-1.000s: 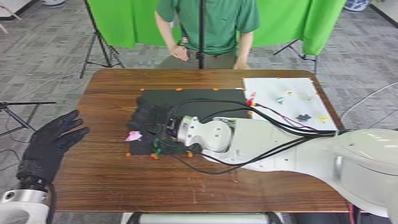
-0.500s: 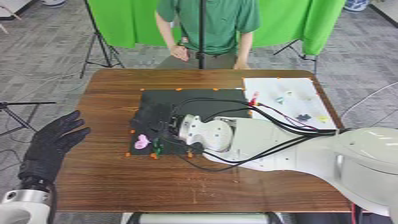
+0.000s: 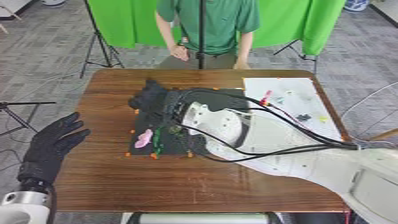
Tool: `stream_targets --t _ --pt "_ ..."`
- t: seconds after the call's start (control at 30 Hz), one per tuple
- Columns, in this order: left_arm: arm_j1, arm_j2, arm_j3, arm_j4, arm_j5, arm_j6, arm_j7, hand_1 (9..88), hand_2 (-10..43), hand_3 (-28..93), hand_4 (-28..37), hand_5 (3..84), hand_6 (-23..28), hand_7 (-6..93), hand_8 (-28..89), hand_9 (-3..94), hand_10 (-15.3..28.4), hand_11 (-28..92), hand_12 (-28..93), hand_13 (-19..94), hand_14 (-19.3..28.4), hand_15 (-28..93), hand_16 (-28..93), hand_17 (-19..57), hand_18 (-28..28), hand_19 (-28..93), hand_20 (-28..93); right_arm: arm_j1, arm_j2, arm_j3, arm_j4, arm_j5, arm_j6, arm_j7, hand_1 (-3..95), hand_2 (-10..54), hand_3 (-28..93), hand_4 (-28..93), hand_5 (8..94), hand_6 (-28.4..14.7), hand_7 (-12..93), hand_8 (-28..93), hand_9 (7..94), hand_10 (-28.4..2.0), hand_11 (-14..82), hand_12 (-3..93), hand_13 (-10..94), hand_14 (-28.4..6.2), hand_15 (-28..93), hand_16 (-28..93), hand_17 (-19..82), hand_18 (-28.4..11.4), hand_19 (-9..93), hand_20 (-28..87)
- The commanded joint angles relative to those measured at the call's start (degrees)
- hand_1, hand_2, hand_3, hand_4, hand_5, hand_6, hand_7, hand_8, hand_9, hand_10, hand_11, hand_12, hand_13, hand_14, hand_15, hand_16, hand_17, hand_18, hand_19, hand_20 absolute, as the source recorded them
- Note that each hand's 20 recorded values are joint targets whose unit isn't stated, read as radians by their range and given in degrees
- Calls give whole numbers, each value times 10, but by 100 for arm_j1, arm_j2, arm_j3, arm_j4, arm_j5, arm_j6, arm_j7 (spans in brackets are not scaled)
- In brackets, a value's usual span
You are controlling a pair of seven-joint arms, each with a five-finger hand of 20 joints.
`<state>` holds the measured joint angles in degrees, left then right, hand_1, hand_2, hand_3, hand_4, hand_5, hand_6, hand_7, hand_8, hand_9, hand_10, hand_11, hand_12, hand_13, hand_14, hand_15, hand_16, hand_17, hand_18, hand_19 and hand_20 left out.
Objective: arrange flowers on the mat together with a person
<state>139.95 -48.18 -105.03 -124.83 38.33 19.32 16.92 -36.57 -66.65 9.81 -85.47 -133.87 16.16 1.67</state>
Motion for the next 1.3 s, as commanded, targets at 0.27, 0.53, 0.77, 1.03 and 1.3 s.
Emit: stream_targets --t 0.27,0.53,0.77,1.03,1.3 --pt "-90 -301 133 40 80 -222 -133 285 36 696 -252 402 43 168 -84 333 139 279 137 321 176 346 -18 -27 231 505 47 -4774 1810 5942 -2247 3283 -1506 -1480 219 37 883 -266 440 -9 300 -162 453 -124 286 261 408 -88 421 199 164 -183 545 331" --pt "-128 -330 186 51 -43 -375 -110 284 36 696 -251 402 41 170 -83 333 139 280 139 321 176 345 -18 -27 231 505 47 -7151 1539 8485 -2859 6194 -2025 -997 198 39 858 -244 449 -16 206 -126 443 -142 173 240 377 -113 281 239 158 -193 483 275" --pt "-216 -434 314 78 -78 -467 -153 285 36 695 -251 403 42 171 -84 333 139 280 139 321 175 345 -17 -27 231 505 47 -8422 1023 9209 -3136 7587 -1595 -973 185 29 860 -233 431 -21 157 -109 424 -143 116 227 357 -123 203 268 149 -195 444 251" --pt "-420 -481 458 142 -74 -517 -53 284 35 696 -251 403 42 170 -84 333 139 279 139 320 176 345 -18 -27 232 505 47 -8926 571 9435 -3512 7165 -1610 -891 176 23 855 -234 420 -35 146 -98 421 -149 114 229 362 -126 202 282 137 -207 463 261" --pt "-627 -544 556 181 -99 -530 14 284 35 698 -251 404 43 169 -84 333 139 279 139 320 175 345 -18 -26 231 505 46 -8942 428 9250 -3494 7095 -1446 -698 180 22 859 -233 428 -37 157 -97 425 -149 130 237 363 -126 216 287 131 -209 471 263"
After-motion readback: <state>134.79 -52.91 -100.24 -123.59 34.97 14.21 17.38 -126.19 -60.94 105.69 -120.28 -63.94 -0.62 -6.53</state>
